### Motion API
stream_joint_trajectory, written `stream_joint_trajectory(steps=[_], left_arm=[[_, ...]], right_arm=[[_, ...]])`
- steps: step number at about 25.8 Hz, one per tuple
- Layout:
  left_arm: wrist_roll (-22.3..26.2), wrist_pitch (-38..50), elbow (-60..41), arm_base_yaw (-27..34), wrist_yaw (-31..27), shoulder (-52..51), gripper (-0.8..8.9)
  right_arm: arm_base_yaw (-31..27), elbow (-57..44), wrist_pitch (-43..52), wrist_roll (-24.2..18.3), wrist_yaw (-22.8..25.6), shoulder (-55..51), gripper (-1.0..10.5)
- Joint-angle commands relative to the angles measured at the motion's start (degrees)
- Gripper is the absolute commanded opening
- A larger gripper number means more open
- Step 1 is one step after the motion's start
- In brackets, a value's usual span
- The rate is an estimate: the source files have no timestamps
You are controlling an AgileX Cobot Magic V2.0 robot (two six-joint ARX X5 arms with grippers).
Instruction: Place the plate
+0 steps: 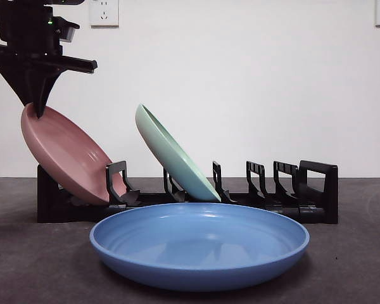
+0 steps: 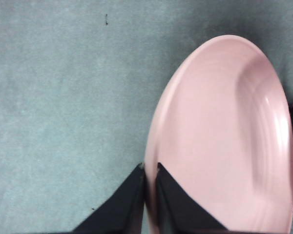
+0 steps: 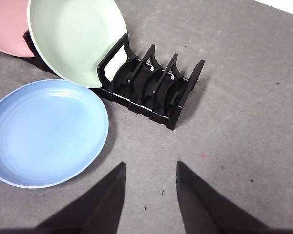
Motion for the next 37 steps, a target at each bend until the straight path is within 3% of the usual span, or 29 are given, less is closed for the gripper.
stream_joint_trajectory(steps=[1, 6, 10, 18, 22, 32, 37], left_arm=[[2.25, -0.79, 3.04, -0.26, -0.31, 0.61, 0.07], [5.57, -10.54, 12.79, -0.26, -7.67, 0.28, 0.07], [6.16, -18.97, 21.09, 0.09, -8.76, -1.05, 0.07], [4.48, -24.35, 19.34, 0.07, -6.67, -10.01, 0.07], [4.33, -20.33, 11.08, 0.07, -1.44, -16.98, 0.07], [-2.78, -12.83, -22.14, -2.05, 1.11, -38.8, 0.07], [-9.81, -5.64, -36.57, -3.91, 10.58, -48.15, 0.07]], right_arm=[[0.37, 0.59, 0.39, 1.27, 0.13, 0.2, 1.7], [0.37, 0.59, 0.39, 1.27, 0.13, 0.2, 1.7], [0.37, 0.59, 0.39, 1.27, 0.15, 0.2, 1.7], [0.37, 0.59, 0.39, 1.49, 0.52, 0.2, 1.7], [0.37, 0.59, 0.39, 1.51, 0.5, 0.2, 1.7], [0.37, 0.59, 0.39, 2.82, 0.48, 0.2, 1.7], [0.37, 0.59, 0.39, 3.06, 0.48, 0.2, 1.7]])
